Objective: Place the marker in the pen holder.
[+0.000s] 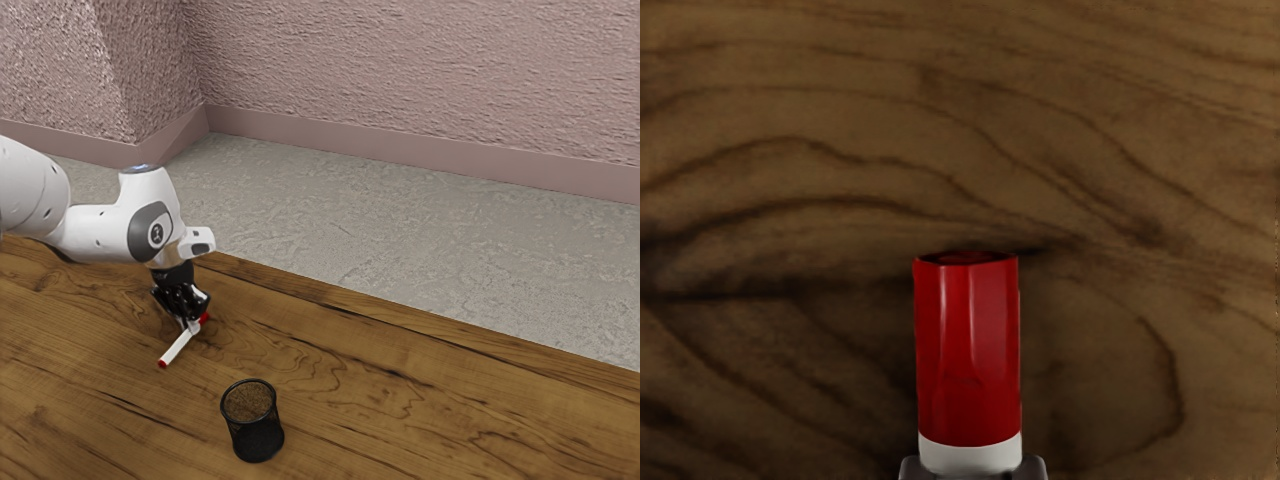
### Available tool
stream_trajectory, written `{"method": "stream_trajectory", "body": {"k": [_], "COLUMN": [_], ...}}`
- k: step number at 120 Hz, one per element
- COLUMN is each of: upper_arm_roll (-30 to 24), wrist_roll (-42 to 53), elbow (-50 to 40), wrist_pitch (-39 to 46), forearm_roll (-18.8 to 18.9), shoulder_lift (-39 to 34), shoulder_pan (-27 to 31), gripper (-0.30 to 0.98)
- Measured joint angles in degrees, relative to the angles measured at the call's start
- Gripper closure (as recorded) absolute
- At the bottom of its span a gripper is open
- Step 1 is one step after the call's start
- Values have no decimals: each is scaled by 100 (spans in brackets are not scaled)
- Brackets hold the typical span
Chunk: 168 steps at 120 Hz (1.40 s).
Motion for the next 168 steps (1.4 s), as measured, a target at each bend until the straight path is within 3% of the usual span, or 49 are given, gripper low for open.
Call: {"method": "stream_trajectory", "body": {"k": [20, 36, 53, 70, 88, 114, 168], "upper_arm_roll": [-174, -509, -1273, -2220, -2876, -3577, -3674], "wrist_roll": [-26, -212, -786, -1638, -2664, -3942, -5623], "elbow": [-2, -446, -1385, -2262, -2850, -3091, -3516], "wrist_pitch": [79, 353, 975, 1378, 1556, 1638, 1679], "forearm_roll": [362, 1226, 2296, 2738, 2810, 2385, 2171], "shoulder_lift": [-551, -1614, -2920, -4122, -4678, -4526, -4657], "shoulder_pan": [-45, -377, -483, -435, -413, -318, -236], "gripper": [79, 79, 79, 79, 79, 79, 79]}}
